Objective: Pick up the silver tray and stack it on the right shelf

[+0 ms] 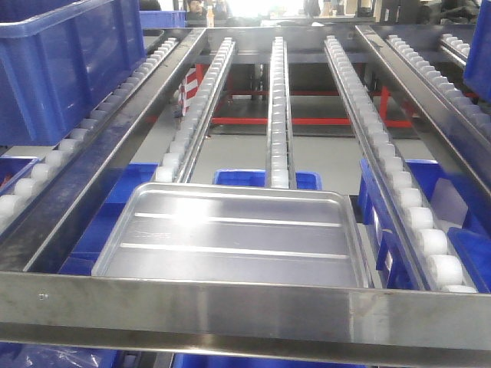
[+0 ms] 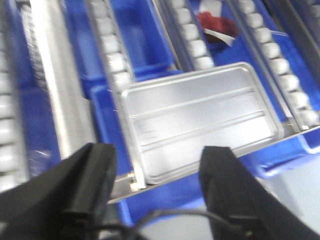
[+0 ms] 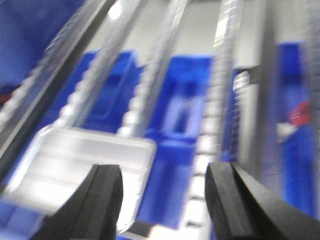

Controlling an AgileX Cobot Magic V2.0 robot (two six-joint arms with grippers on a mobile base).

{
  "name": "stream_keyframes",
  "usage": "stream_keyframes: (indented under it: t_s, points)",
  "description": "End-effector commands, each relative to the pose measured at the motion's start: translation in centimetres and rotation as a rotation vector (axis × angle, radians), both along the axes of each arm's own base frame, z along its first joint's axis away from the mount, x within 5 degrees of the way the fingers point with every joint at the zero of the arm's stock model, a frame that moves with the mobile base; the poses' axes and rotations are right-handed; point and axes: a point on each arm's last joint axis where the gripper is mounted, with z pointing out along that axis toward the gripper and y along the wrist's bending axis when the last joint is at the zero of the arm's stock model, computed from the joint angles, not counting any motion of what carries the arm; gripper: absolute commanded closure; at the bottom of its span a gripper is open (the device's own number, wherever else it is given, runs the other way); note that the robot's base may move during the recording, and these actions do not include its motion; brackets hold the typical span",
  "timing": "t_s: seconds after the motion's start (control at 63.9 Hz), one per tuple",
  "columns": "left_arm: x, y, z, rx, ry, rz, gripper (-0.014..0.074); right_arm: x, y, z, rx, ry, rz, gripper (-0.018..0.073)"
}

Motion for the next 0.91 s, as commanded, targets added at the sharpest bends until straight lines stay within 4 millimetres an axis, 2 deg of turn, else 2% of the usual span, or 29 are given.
stream_keyframes:
  t_s: [0.0, 0.203, 0.329, 0.532, 0.767, 0.892]
  points:
    - [1.0, -1.1, 1.7, -0.116, -0.018, 0.008, 0.0256, 1.7, 1.7, 1.5, 0.028, -0.009, 0.084, 0.0079]
    - [3.8, -2.8, 1.1, -0.114, 0.07, -0.002, 0.0257, 5.1, 6.3, 1.1, 0.004, 0.079, 0.241, 0.0079]
    - [4.8, -3.4, -0.1, -0.062, 0.153, -0.028, 0.0258, 6.9, 7.6, 0.4, 0.03, 0.161, 0.231, 0.0079]
    - [6.8, -4.8, -1.2, 0.113, 0.317, -0.105, 0.0258, 9.4, 9.3, 0.2, -0.006, 0.405, 0.221, 0.0081]
    - [10.1, -6.4, -2.2, 0.262, 0.412, 0.078, 0.0258, 12.9, 9.8, -1.4, -0.013, 0.587, 0.087, 0.0081]
    - [11.1, -8.4, -3.0, 0.26, 0.411, 0.087, 0.0258, 14.6, 10.1, -2.8, -0.05, 0.648, 0.011, 0.0081]
